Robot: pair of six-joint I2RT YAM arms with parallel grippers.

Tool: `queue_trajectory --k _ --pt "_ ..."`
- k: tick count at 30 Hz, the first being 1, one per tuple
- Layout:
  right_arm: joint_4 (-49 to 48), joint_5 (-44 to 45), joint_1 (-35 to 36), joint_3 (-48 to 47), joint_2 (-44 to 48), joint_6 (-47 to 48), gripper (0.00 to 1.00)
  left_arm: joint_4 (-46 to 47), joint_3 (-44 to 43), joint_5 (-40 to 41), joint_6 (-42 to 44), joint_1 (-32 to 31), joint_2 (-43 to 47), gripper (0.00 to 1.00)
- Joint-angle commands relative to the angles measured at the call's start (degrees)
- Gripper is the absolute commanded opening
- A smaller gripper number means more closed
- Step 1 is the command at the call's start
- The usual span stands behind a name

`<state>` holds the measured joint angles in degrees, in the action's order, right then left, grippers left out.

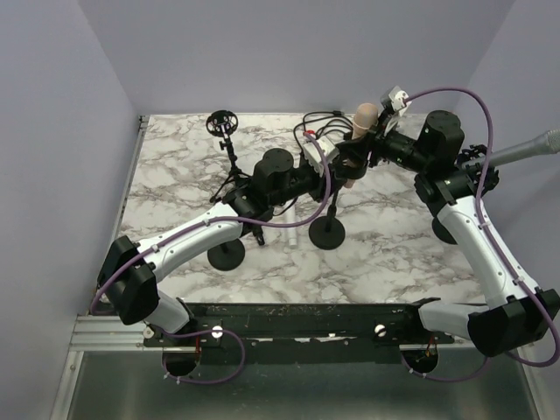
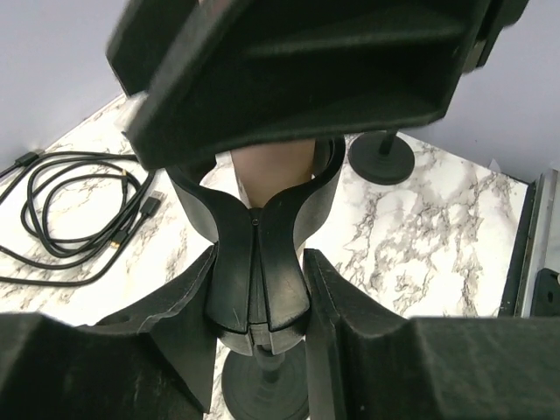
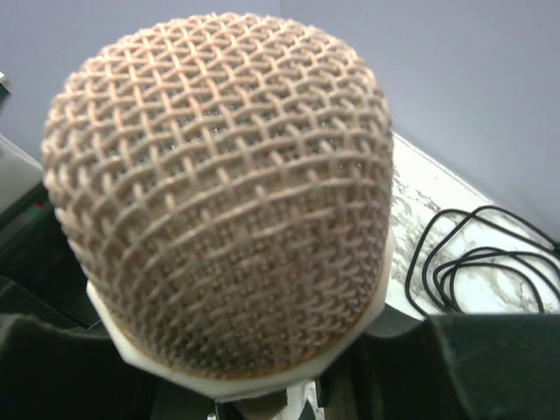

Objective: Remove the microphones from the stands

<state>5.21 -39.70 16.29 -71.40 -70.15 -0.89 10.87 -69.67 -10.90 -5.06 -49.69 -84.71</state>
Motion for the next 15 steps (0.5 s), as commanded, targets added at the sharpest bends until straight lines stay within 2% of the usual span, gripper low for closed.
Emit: queue_trajectory --k 1,4,7,13,14,15 --pt "-0.7 0.9 1.4 -4.4 0.8 -0.6 0.01 -4.1 -1.1 1.6 0.9 0.5 -1.3 0.00" --pt "0.9 3.1 2.2 -8.1 -0.2 -0.4 0.01 -3.0 -0.4 0.4 -0.1 0.5 -1.2 0.00" --pt "2.8 9.0 2.4 -13.5 -0.9 -0.7 0.01 -2.3 0.4 -0.2 -0.3 0.6 -1.3 0.00" --pt "3.2 31.4 2.4 -21.8 -0.3 -6.7 0.01 -1.9 1.0 -1.8 -2.2 1.1 -1.3 0.00" --pt "3.7 35.1 2.4 -22.8 -0.1 -7.5 0.01 -2.4 0.7 -1.6 -2.6 1.3 -1.2 0.03" --pt "4.3 38.2 2.4 -23.6 0.2 -8.2 0.01 -2.8 0.6 -1.4 -3.0 1.3 -1.1 0.12"
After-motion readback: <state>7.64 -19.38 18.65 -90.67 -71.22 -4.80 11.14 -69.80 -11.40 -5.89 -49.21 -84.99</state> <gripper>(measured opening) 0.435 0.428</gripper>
